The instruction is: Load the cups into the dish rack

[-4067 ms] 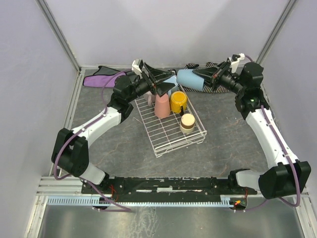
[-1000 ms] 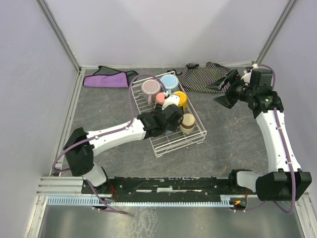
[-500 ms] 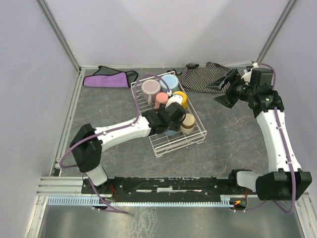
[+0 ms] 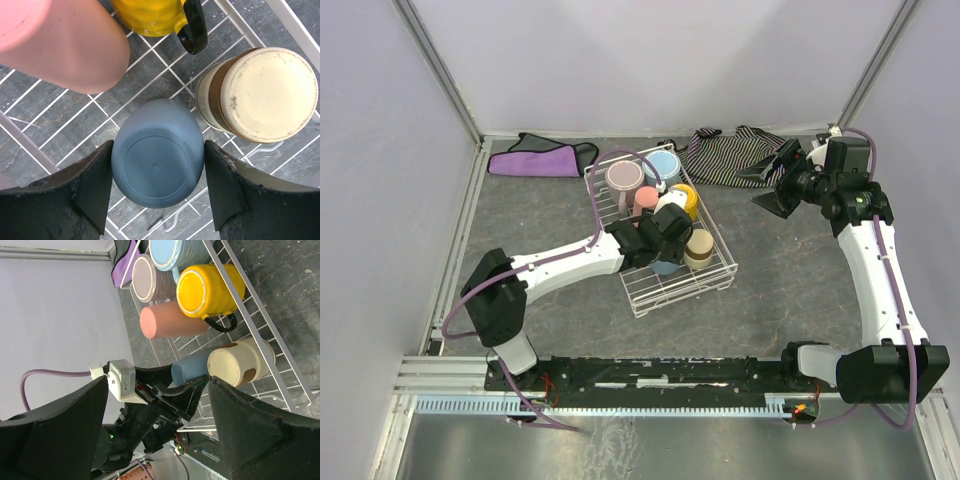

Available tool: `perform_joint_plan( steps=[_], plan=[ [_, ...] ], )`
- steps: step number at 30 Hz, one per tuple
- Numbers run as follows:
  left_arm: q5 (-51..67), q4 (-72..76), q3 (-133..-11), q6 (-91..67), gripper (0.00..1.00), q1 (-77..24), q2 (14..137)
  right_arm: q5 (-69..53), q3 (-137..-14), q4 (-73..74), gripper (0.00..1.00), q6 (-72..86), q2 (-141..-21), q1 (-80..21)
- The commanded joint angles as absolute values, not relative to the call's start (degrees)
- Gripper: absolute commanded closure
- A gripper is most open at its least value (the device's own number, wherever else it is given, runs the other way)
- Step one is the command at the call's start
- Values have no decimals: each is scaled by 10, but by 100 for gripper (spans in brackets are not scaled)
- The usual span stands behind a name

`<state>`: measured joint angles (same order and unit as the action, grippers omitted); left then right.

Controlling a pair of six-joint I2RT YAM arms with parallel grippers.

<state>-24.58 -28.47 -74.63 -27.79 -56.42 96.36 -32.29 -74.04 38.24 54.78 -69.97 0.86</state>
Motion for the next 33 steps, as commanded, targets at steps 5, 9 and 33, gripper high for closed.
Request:
perform_joint_plan(
  steps=[5, 9, 33],
  plan=[
    [-227, -272, -774, -297, 1, -565, 950, -318, -760, 371, 12, 539, -692, 8],
    [-231, -275, -768, -300, 1, -565, 935, -319, -759, 367, 12, 541, -692, 7],
    [-59, -276, -757, -237, 1, -283, 631, -79, -944, 554, 0, 234, -812, 10]
  ],
)
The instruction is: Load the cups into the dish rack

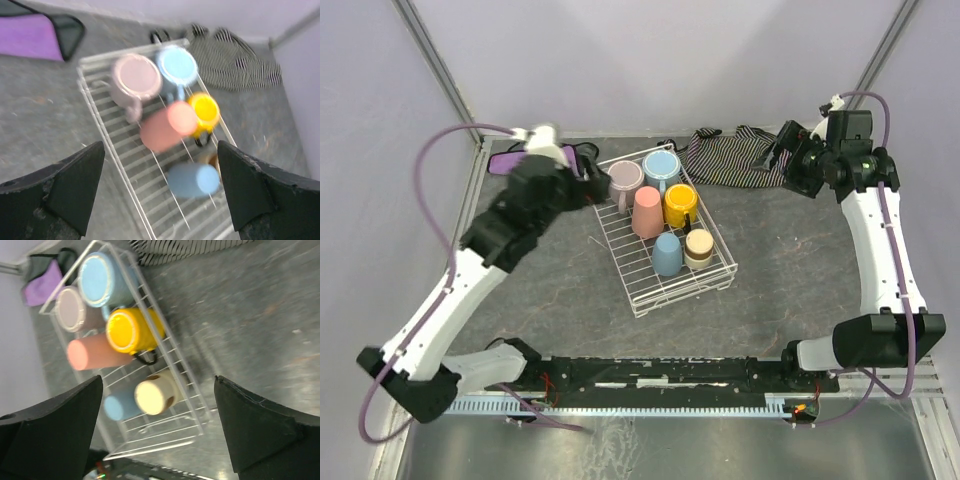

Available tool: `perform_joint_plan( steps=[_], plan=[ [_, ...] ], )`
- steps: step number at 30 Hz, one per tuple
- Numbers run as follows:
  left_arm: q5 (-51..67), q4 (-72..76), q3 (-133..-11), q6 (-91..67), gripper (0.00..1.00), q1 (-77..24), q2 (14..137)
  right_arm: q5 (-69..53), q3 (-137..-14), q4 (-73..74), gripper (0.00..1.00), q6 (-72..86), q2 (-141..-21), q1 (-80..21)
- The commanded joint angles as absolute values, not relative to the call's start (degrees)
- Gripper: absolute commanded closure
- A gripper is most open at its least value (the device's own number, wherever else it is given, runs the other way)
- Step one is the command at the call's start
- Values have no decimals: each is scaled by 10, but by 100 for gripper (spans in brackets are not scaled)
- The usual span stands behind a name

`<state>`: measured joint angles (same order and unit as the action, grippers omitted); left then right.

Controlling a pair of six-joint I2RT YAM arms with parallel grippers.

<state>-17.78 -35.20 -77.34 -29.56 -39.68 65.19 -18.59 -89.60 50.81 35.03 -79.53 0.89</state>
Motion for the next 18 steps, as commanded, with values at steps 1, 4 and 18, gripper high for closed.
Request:
perform_joint_plan(
  steps=[1, 4, 18],
  plan=[
    [-44, -257, -747, -229, 1, -267, 633, -59, -950, 562, 0, 220, -819, 11],
    [-82, -232, -729, -199, 1, -228, 668, -61, -953, 561, 0, 203, -842, 14],
    [8, 253, -312, -28, 1, 6, 661, -115, -945, 493, 0, 210, -916, 58]
  ],
)
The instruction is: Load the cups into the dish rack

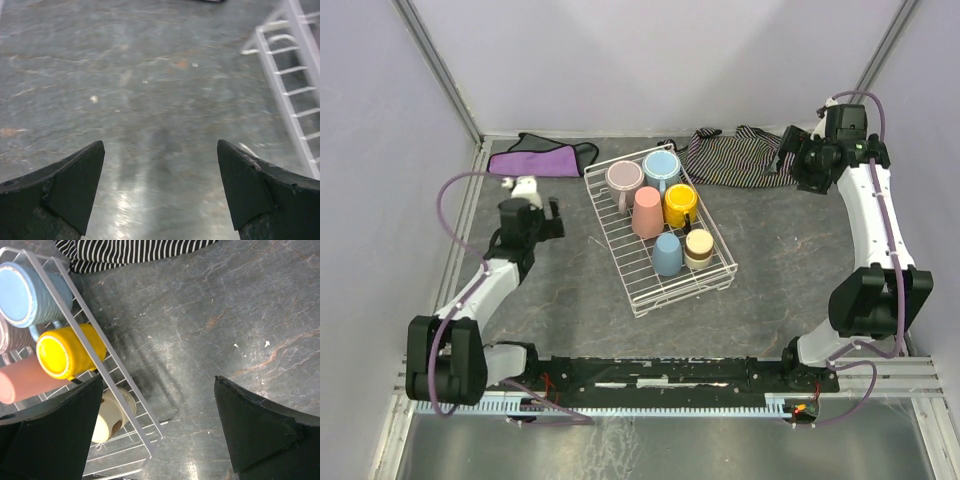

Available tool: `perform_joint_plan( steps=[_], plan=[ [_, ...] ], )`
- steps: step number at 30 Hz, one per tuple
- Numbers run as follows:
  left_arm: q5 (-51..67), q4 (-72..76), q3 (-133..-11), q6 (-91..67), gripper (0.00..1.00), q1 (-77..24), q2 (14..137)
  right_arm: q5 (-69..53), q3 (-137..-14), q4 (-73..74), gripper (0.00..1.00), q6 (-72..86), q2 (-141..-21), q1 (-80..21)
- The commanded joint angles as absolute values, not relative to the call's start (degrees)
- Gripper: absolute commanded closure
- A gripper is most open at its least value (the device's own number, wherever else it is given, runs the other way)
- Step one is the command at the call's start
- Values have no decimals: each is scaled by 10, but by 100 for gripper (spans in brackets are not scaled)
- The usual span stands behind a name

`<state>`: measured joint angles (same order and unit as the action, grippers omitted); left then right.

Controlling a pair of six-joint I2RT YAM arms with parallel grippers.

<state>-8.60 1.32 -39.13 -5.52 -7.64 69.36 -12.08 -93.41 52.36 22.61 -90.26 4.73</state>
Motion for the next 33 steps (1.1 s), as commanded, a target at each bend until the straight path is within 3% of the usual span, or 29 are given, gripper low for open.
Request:
perform_joint_plan(
  steps=[1, 4, 10, 18, 22, 25, 26, 33],
  plan=[
    [39, 305, -279, -26, 1, 27, 664, -105, -944, 493, 0, 204, -921, 60],
    [47, 481, -173, -24, 1, 43, 681, -81, -934, 490, 0, 180, -937, 66],
    [46, 640, -102, -43, 1, 47, 754, -38, -880, 448, 0, 150, -958, 72],
    [40, 965, -12, -47, 1, 45, 910, -106, -723, 317, 0, 129, -978, 89],
    [58, 828, -61, -39, 1, 45, 874, -85, -590, 157, 0, 146, -927, 90],
    [58, 759, -93, -38, 1, 44, 869, -48, -433, -51, 0, 138, -836, 89],
    [55, 750, -98, -40, 1, 45, 871, -47, -391, -141, 0, 137, -813, 89],
    [43, 755, -95, -43, 1, 44, 872, -128, -262, -382, 0, 84, -828, 88]
  ],
)
